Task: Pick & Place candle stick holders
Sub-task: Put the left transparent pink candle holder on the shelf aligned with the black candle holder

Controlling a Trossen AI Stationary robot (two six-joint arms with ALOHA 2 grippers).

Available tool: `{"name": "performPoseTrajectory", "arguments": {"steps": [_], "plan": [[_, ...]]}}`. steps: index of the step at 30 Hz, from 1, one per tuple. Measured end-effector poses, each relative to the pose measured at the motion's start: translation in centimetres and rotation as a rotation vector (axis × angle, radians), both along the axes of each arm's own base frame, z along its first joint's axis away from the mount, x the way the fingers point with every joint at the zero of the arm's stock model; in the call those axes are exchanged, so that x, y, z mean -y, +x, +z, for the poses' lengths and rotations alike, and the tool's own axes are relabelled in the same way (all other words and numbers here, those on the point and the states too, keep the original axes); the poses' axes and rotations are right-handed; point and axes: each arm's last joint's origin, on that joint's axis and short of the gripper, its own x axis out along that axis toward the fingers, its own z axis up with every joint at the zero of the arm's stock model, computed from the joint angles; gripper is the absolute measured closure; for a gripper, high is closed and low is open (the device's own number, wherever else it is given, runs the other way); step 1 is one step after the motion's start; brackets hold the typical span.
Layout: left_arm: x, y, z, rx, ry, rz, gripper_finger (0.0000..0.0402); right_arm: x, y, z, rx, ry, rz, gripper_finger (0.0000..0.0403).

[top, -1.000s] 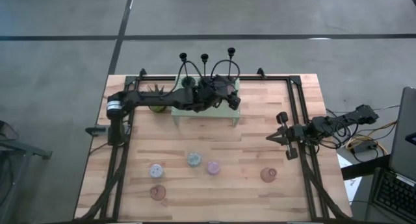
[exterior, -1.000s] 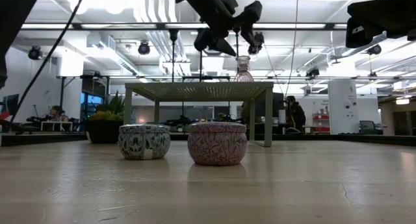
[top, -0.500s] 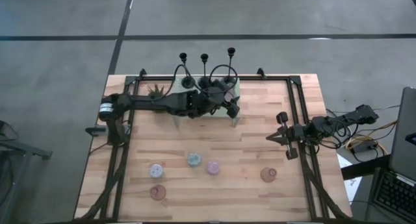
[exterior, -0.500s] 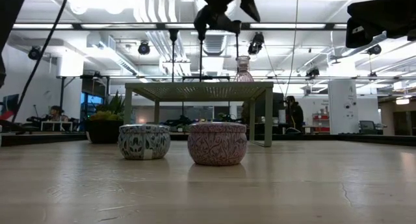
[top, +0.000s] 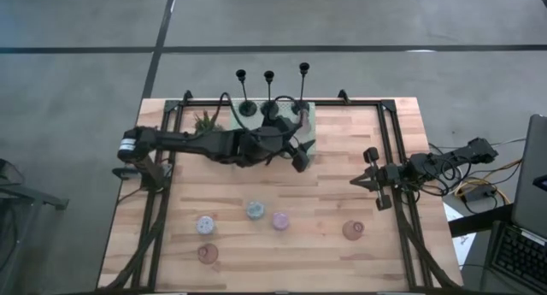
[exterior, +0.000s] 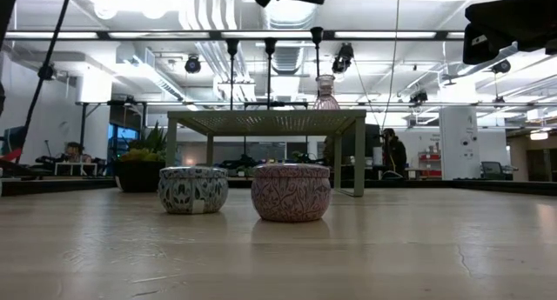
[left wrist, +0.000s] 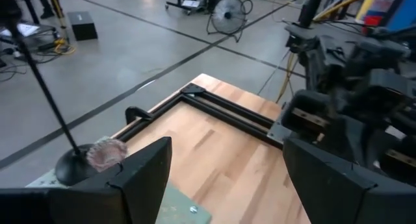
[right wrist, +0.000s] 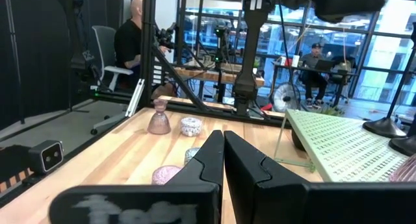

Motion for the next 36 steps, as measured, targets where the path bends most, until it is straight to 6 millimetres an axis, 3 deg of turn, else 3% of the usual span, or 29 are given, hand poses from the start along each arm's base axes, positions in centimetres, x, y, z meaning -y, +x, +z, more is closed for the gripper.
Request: {"name": "performPoseTrajectory", "arguments": {"steps": [14, 21, 26, 36], "plan": [[2.7, -0.4, -0.5, -0.061, 0.014, -0.076, 0.0103, 0.0, 0.0, 0.0, 0.0, 0.002, 0.0, 0.0394], [4.1, -1.0, -3.8, -0.142, -0.028, -0.055, 0.0103, 0.0, 0.0, 0.0, 0.0, 0.0, 0.0, 0.0394], [4.3, -2.1, -5.6, -0.109, -0.058, -0.029, 0.0103, 0.0, 0.0, 0.0, 0.0, 0.0, 0.001, 0.0394], [4.4, -6.2, -8.3, 0.024, -0.136, -0.04, 0.0103, 0.0, 0.0, 0.0, 0.0, 0.001, 0.001, 0.0394]]}}
